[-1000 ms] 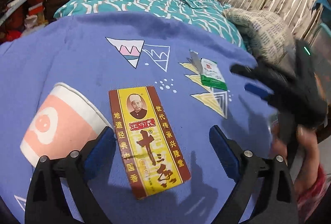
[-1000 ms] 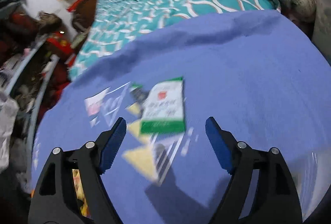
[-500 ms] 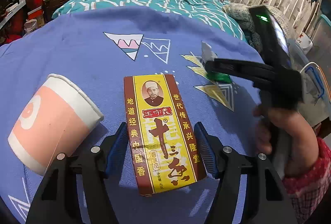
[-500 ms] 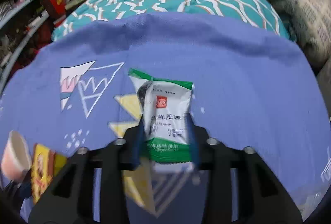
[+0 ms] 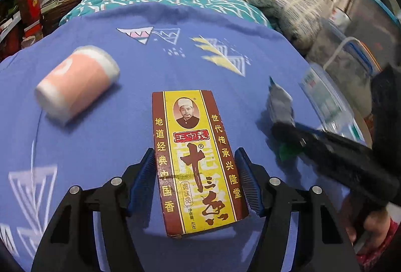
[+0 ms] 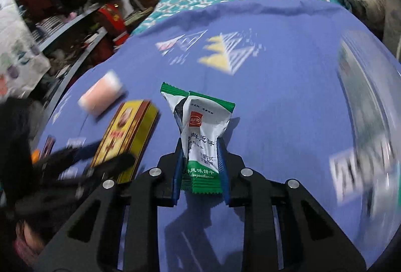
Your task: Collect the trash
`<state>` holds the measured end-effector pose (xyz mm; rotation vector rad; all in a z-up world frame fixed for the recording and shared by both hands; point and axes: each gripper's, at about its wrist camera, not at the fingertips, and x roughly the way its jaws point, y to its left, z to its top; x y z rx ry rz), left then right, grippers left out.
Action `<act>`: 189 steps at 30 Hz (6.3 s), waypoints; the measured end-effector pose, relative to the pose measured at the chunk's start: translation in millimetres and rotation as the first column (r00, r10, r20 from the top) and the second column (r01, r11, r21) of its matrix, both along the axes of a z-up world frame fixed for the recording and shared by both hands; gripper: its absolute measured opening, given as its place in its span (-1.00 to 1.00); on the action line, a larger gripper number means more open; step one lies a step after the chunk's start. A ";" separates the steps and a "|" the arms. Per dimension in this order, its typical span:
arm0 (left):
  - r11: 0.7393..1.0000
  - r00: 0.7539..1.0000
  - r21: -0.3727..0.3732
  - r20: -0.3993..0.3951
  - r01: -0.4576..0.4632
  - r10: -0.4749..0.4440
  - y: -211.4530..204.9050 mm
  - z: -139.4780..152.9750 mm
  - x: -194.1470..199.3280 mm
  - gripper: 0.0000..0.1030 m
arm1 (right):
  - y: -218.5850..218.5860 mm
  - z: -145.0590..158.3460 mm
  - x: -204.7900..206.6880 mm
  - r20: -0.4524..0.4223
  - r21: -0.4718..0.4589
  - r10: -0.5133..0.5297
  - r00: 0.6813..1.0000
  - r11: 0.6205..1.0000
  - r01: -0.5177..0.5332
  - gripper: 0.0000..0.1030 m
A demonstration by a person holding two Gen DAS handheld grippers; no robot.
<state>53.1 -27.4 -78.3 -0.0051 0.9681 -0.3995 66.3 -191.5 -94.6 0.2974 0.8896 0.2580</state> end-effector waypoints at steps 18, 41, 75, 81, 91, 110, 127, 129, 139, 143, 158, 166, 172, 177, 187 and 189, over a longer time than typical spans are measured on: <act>0.999 0.999 0.004 0.026 0.043 -0.043 -4.1 -1.6 -43.0 0.18 | -29.4 -10.8 -64.2 0.041 -0.059 -0.039 0.998 0.997 0.041 -0.46; 0.998 0.998 -0.028 0.018 0.062 -0.061 -2.7 -0.8 -38.5 0.18 | -32.3 -12.0 -66.3 0.040 -0.030 -0.038 0.998 0.999 0.039 -0.46; 0.726 0.735 -0.134 0.030 0.675 -0.678 -352.0 90.6 -22.9 0.17 | -358.0 23.9 -172.4 0.144 0.081 -0.646 0.749 0.763 0.642 -0.42; 0.669 0.669 -0.149 -0.056 0.729 -0.741 -469.8 55.3 -15.4 0.18 | -424.4 -9.5 -176.0 0.058 0.081 -0.736 0.674 0.677 0.732 0.00; 0.710 0.704 -0.217 -0.119 0.670 -0.700 -481.7 37.6 4.5 0.51 | -418.2 6.2 -187.4 0.127 0.160 -0.796 0.592 0.606 0.779 0.53; 0.952 0.955 -0.083 0.074 0.294 -0.289 -99.0 65.8 12.1 0.68 | -186.5 64.5 -102.4 0.237 0.185 -0.474 0.848 0.879 0.439 0.53; 0.915 0.916 -0.056 0.002 -0.401 0.401 141.4 29.2 91.3 0.78 | -153.3 6.4 -33.7 0.066 0.085 -0.406 0.912 0.913 0.400 0.57; 0.905 0.906 -0.032 0.015 -0.423 0.424 147.8 23.3 91.1 0.78 | -145.0 1.0 -29.7 0.051 0.041 -0.393 0.918 0.919 0.391 0.54; 0.893 0.890 0.017 0.103 -0.449 0.445 152.9 18.3 88.5 0.78 | -71.3 -4.3 0.6 0.001 -0.029 -0.237 0.972 0.971 0.237 -0.15; 0.893 0.888 0.012 0.114 -0.450 0.446 153.7 17.7 87.4 0.78 | -20.4 -3.0 9.2 0.005 -0.050 -0.132 0.991 0.990 0.132 -0.16; 0.902 0.895 0.011 0.132 -0.431 0.426 147.5 13.7 89.4 0.86 | -5.5 -3.7 17.5 0.005 -0.037 -0.053 0.999 0.998 0.053 -0.15; 0.900 0.892 0.039 0.161 -0.434 0.423 141.7 14.7 87.5 0.86 | 2.6 -3.9 10.8 0.004 -0.007 -0.053 0.999 0.999 0.053 -0.12; 0.901 0.893 0.053 0.176 -0.430 0.415 140.4 15.4 86.7 0.86 | 7.1 -2.3 10.3 0.009 0.001 -0.045 0.999 0.999 0.045 0.16; 0.903 0.894 0.044 0.171 -0.428 0.415 140.0 16.2 86.6 0.86 | 6.3 -1.9 9.1 0.010 0.006 -0.055 0.998 0.998 0.054 0.18; 0.906 0.897 0.006 0.141 -0.424 0.419 146.4 15.3 87.0 0.86 | 4.7 -2.2 9.4 0.010 0.007 -0.059 0.998 0.998 0.059 0.23; 0.905 0.897 0.002 0.138 -0.424 0.420 147.1 14.8 87.3 0.86 | 4.7 -2.2 9.4 0.010 0.007 -0.060 0.998 0.998 0.059 0.23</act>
